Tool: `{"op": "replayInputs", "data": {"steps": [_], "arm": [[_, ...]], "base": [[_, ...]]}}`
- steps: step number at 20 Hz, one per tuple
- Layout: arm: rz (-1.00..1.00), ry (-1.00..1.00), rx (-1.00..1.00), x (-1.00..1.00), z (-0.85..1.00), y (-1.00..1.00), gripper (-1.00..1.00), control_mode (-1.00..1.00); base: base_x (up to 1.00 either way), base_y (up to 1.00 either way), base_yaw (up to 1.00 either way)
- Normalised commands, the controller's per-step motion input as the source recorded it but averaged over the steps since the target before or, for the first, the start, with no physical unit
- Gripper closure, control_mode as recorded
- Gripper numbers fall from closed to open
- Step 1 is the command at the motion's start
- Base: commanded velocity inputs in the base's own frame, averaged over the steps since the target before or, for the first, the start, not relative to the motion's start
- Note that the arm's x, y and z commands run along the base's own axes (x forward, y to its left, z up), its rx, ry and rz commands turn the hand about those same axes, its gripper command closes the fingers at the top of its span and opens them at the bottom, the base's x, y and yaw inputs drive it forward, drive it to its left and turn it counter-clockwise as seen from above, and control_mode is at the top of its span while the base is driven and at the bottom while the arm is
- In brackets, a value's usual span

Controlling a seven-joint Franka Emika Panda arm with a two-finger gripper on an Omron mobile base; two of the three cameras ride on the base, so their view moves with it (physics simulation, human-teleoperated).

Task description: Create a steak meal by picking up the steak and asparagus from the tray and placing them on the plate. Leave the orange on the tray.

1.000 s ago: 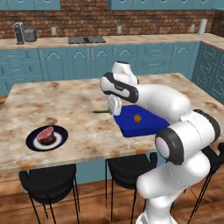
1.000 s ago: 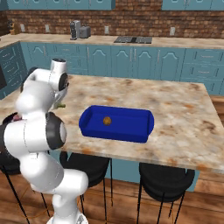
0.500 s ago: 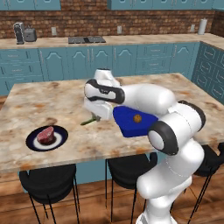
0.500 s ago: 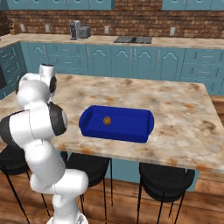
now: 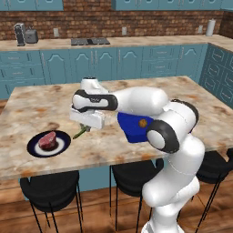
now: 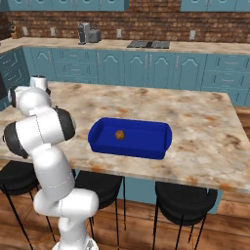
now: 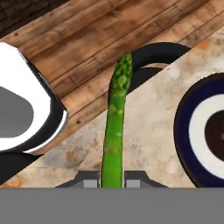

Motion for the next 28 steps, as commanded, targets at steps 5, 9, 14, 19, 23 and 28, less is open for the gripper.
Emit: {"op": "replayInputs", "data": {"steps": [5, 9, 14, 19, 23, 28], "arm": [[0.15, 0.0, -0.07, 0.23, -0.33, 0.65, 1.0, -1.0], [0.12, 0.0, -0.06, 0.33, -0.37, 0.63, 1.0, -1.0], [0.07, 0.0, -0.02, 0.41, -0.29, 0.34, 1.0, -1.0], [0.05, 0.0, -0.02, 0.34, -0.35, 0.31, 1.0, -1.0], [0.04, 0.0, 0.0, 0.31, -0.37, 0.23, 1.0, -1.0], [0.03, 0.0, 0.0, 0.32, -0.3, 0.18, 1.0, -1.0]], "base": [[0.0, 0.0, 0.0], [0.0, 0.0, 0.0], [0.0, 0.0, 0.0], [0.0, 0.0, 0.0], [0.0, 0.0, 0.0], [0.0, 0.0, 0.0]]}}
